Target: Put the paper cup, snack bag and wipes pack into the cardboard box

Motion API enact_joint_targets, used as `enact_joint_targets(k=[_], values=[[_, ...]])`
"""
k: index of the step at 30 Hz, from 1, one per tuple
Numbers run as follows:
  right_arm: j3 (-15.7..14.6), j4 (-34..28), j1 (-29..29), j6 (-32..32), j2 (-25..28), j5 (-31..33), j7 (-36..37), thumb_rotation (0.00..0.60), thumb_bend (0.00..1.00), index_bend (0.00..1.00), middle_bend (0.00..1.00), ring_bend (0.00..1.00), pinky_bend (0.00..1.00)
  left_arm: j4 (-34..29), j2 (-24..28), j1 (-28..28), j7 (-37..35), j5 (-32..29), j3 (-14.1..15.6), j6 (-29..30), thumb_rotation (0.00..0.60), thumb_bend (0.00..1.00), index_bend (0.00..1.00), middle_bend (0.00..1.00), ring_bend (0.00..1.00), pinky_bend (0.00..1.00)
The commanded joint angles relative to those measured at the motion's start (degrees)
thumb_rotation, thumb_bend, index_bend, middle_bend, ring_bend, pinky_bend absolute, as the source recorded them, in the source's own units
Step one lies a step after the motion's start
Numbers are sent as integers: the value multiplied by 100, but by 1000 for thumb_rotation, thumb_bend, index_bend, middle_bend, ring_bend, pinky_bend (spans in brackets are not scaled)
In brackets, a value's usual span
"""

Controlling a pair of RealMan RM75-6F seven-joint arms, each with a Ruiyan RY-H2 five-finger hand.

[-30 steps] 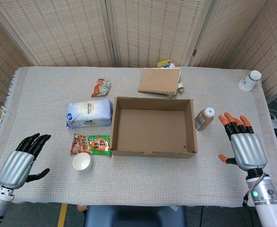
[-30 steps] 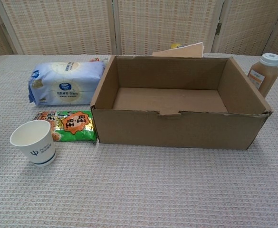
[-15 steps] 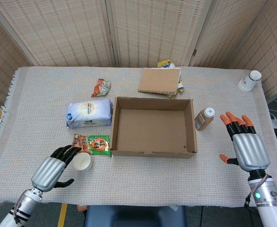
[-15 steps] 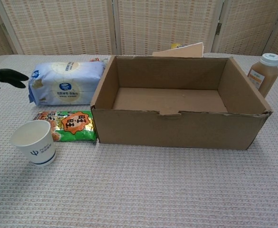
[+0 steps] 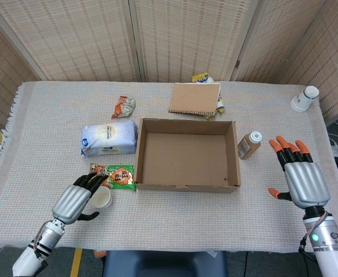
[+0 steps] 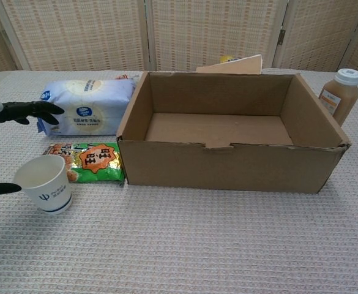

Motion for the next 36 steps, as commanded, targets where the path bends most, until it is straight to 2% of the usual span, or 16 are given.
enact_joint_targets(k=[1, 11, 16, 27, 36], values=[[2, -3, -3, -4, 9, -6, 14, 600, 44, 66, 0, 0, 0, 254, -171, -48, 208, -134, 5, -10, 600, 185, 57, 115, 53, 179], [9, -1, -10, -10, 28, -8, 37, 600, 44, 66, 0, 0, 0, 531, -378, -101, 422, -435, 60, -38, 600, 184, 52, 125, 70, 197], [15, 8, -4, -18, 21, 17, 27, 600, 44, 66, 0, 0, 0, 554, -415, -117, 291, -495, 92, -62, 600, 184, 42, 162, 116, 222], [39, 35, 7, -26, 30, 76, 44, 600, 44, 66, 0, 0, 0, 729, -558, -207, 172, -570, 99, -106, 600, 184, 54, 169, 122, 231], [56, 57, 26, -32, 19, 146, 26, 600, 44, 66, 0, 0, 0, 868, -666, -253, 141, -581, 119, -88, 600, 193, 147, 233, 172, 266]])
